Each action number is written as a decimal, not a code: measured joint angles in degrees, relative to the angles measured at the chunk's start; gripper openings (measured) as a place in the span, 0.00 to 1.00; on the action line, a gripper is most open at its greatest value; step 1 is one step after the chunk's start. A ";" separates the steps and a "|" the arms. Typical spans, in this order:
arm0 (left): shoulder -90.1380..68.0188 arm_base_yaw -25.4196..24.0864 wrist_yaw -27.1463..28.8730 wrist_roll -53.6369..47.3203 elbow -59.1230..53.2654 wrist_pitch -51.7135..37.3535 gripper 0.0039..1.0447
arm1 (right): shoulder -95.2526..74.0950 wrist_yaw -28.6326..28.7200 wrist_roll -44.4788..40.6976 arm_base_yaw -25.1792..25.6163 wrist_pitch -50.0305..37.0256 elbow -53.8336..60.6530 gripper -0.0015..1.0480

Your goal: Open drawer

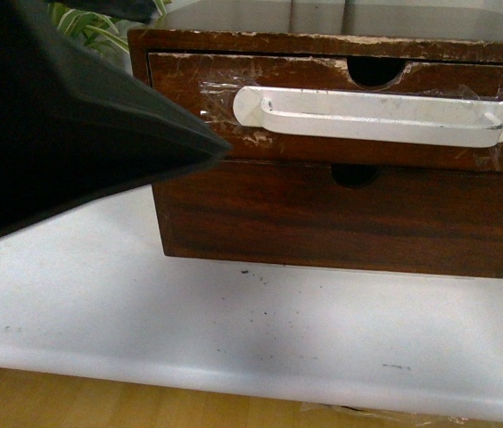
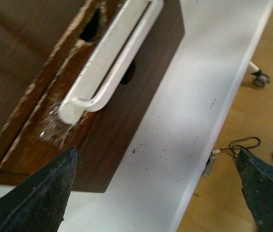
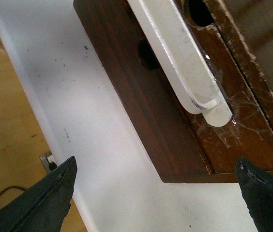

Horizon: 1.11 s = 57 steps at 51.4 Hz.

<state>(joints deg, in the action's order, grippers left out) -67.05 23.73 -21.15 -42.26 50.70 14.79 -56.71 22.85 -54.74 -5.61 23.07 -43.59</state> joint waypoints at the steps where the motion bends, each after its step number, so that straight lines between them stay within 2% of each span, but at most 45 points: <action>1: -1.01 0.57 0.02 -0.59 0.48 0.35 0.94 | -0.52 -0.09 -0.63 -0.11 0.17 -0.24 0.91; 8: -9.70 3.26 -0.09 -3.34 5.01 0.66 0.94 | -5.03 -0.92 -5.62 -0.68 1.86 -2.86 0.91; 15: -14.25 3.85 -0.04 -4.24 8.72 0.61 0.94 | -7.23 -1.42 -8.02 -1.66 2.34 -3.63 0.91; 31: -23.50 3.74 0.92 -7.23 16.09 1.97 0.94 | -12.48 -3.85 -8.00 -5.25 -1.18 -5.88 0.91; 49: -27.89 3.37 1.16 -8.13 18.88 0.98 0.94 | -17.03 -5.40 -7.50 -5.95 -3.41 -7.32 0.91; 57: -28.50 4.31 0.55 -9.20 20.00 3.93 0.94 | -19.61 -5.88 -7.26 -5.95 -5.03 -8.28 0.91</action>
<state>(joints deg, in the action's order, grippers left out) -95.55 28.03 -20.60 -51.46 70.70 18.72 -76.31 16.97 -62.00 -11.55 18.04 -51.88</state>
